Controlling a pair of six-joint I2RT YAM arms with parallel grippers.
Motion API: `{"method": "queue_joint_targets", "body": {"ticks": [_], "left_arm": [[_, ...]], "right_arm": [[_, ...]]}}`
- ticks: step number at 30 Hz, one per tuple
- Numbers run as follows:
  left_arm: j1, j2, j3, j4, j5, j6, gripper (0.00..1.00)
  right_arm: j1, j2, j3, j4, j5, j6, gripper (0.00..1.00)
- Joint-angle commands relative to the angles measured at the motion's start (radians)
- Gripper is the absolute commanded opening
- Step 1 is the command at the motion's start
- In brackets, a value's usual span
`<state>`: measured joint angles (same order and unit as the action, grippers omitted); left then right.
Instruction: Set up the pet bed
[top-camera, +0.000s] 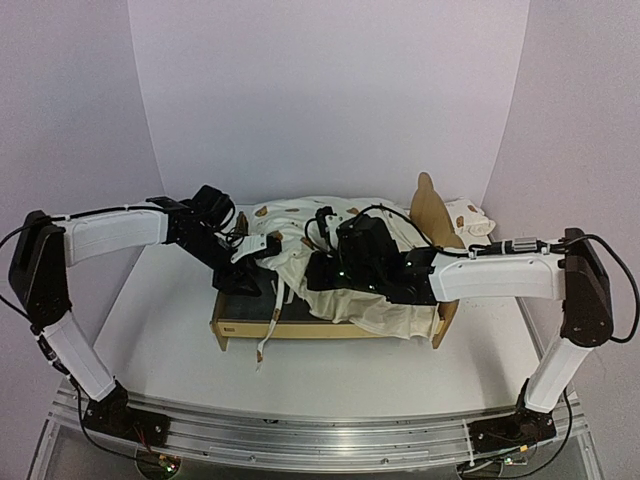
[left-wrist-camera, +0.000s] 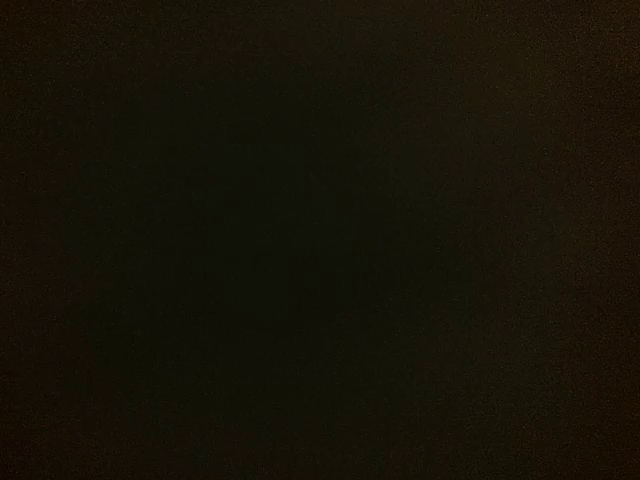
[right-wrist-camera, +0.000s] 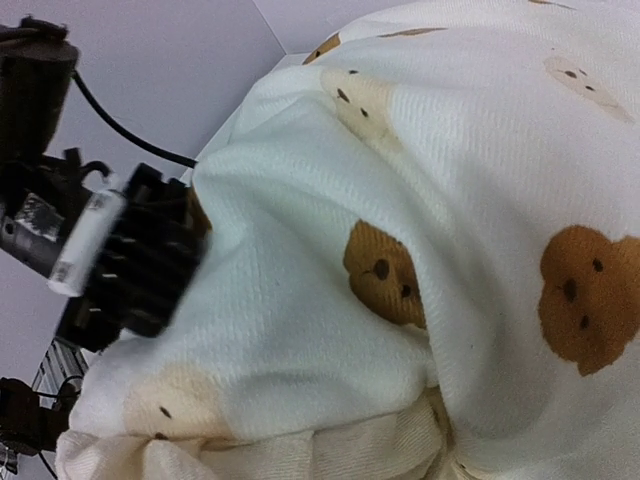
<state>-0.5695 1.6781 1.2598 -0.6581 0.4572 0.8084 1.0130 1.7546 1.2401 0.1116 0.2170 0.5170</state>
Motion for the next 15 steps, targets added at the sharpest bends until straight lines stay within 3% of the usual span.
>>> {"method": "queue_joint_targets", "body": {"ticks": [1,9,12,15], "left_arm": [[-0.005,0.143,0.155,0.036,-0.079,-0.048,0.60],[-0.005,0.273,0.227,0.070,-0.023,-0.062,0.64],[-0.005,0.294,0.225,0.048,-0.009,-0.043,0.60],[-0.011,0.301,0.208,0.055,-0.012,-0.030,0.48]], "right_arm": [[-0.005,-0.020,-0.012,0.027,0.039,-0.020,0.00],[-0.009,-0.018,-0.024,0.042,0.040,-0.030,0.00],[-0.014,-0.023,-0.028,0.043,0.040,-0.032,0.00],[-0.017,-0.024,-0.028,0.043,0.042,-0.039,0.00]]}}
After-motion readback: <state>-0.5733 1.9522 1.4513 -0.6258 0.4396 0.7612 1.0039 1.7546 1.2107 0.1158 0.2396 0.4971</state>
